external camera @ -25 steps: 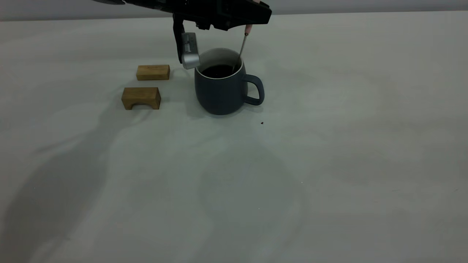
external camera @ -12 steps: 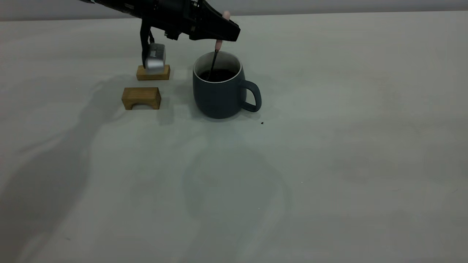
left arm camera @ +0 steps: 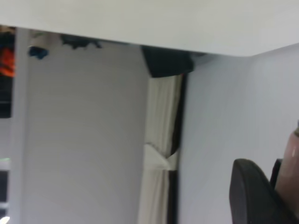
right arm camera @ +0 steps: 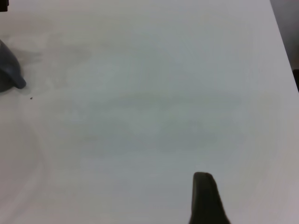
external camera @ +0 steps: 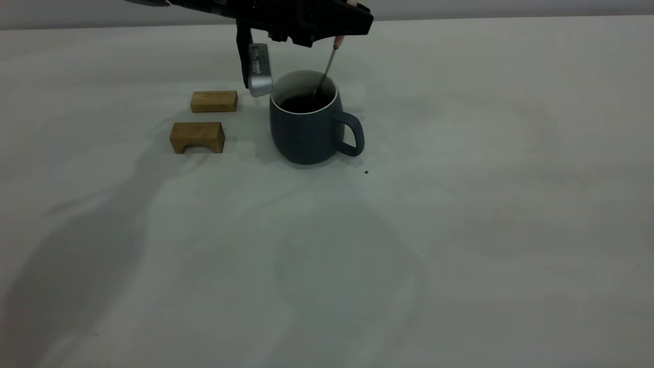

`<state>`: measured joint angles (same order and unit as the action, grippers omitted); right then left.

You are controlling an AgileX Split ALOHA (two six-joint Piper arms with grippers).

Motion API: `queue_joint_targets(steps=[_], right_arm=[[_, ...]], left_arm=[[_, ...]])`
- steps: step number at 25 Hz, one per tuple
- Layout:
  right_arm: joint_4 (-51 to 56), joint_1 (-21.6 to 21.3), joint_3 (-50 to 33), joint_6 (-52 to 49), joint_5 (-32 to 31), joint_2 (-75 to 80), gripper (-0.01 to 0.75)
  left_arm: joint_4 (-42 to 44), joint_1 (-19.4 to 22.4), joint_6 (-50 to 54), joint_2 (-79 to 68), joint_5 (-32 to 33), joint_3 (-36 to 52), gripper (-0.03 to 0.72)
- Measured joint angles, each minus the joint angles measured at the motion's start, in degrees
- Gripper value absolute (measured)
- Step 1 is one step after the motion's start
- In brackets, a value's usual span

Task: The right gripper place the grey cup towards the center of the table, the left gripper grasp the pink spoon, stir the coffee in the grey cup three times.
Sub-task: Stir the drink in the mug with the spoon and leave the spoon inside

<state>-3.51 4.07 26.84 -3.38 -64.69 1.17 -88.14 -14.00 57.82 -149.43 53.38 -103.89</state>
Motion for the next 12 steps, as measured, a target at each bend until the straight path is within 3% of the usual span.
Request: queue_joint_targets(steps=[8, 12], right_arm=[[-0.16, 0.0, 0.0, 0.0, 0.0, 0.0, 0.52], [-0.16, 0.0, 0.0, 0.0, 0.0, 0.0, 0.52]], left_arm=[[9.69, 2.15, 7.51, -0.17, 8.4, 0.0, 0.124], [10.44, 4.29, 10.57, -0.17, 8.69, 0.0, 0.123]])
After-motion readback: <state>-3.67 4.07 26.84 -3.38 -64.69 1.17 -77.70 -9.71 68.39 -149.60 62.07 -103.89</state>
